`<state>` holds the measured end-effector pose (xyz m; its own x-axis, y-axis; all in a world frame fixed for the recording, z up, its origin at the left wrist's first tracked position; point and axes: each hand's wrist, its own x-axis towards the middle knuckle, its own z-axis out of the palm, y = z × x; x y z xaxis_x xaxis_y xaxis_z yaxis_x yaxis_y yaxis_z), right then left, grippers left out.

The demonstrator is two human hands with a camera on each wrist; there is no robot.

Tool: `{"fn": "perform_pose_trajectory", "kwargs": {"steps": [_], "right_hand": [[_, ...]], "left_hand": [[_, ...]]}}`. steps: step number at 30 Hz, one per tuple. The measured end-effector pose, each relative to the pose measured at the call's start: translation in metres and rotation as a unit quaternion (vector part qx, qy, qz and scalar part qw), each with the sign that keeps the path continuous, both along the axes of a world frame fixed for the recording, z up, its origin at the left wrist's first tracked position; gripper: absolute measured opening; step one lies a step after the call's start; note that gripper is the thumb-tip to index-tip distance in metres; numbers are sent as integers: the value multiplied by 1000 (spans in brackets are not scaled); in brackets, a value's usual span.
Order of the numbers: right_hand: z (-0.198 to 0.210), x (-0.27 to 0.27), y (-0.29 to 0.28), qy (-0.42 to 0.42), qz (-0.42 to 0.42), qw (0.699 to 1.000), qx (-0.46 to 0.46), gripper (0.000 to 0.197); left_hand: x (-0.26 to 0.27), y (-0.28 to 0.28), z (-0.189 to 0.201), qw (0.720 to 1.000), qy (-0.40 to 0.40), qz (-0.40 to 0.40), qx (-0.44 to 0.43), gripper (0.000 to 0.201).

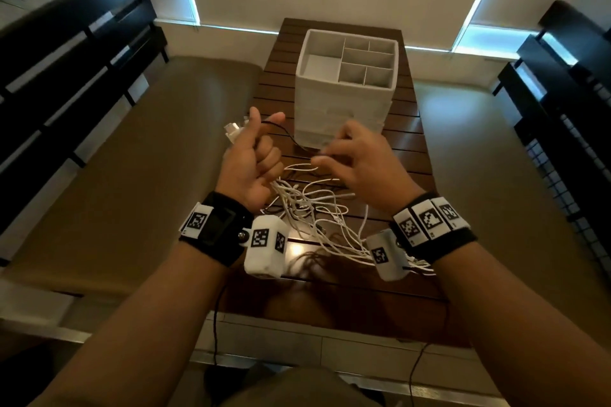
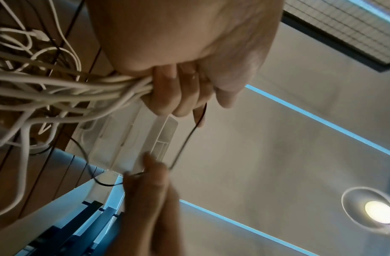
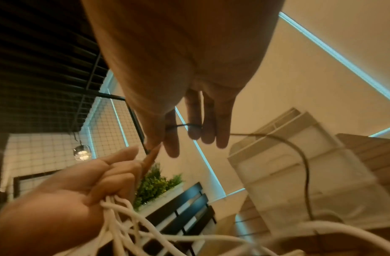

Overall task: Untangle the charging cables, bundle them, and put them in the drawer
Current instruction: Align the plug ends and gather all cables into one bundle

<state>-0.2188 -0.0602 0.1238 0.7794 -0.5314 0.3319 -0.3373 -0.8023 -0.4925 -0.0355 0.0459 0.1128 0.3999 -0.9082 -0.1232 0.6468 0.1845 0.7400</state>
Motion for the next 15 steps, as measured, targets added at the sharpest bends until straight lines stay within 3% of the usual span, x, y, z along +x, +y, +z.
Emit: {"fn": "perform_pose_trajectory", "kwargs": {"steps": [5,9,11,13,15], "right_hand": [[-45,-45,-33,179,-52,982,29,35],[-59,-60,-46,242,-105,960,88,33],[-45,-49,-38,216,-81,966,119,61],[-27,-26,-26,135,-47,979,143,84],[-16,-3,-12,81,3,989,120,67]], "left_hand": [[20,3,-9,997,23,71,6,32],[6,3,-8,999,0,45,19,36],[-8,-2,-6,999,-25,9,33,36],[-17,-7,-6,998,-49,-31,39,34],[-22,-11,-6,994,-82,-60,39,32]]}}
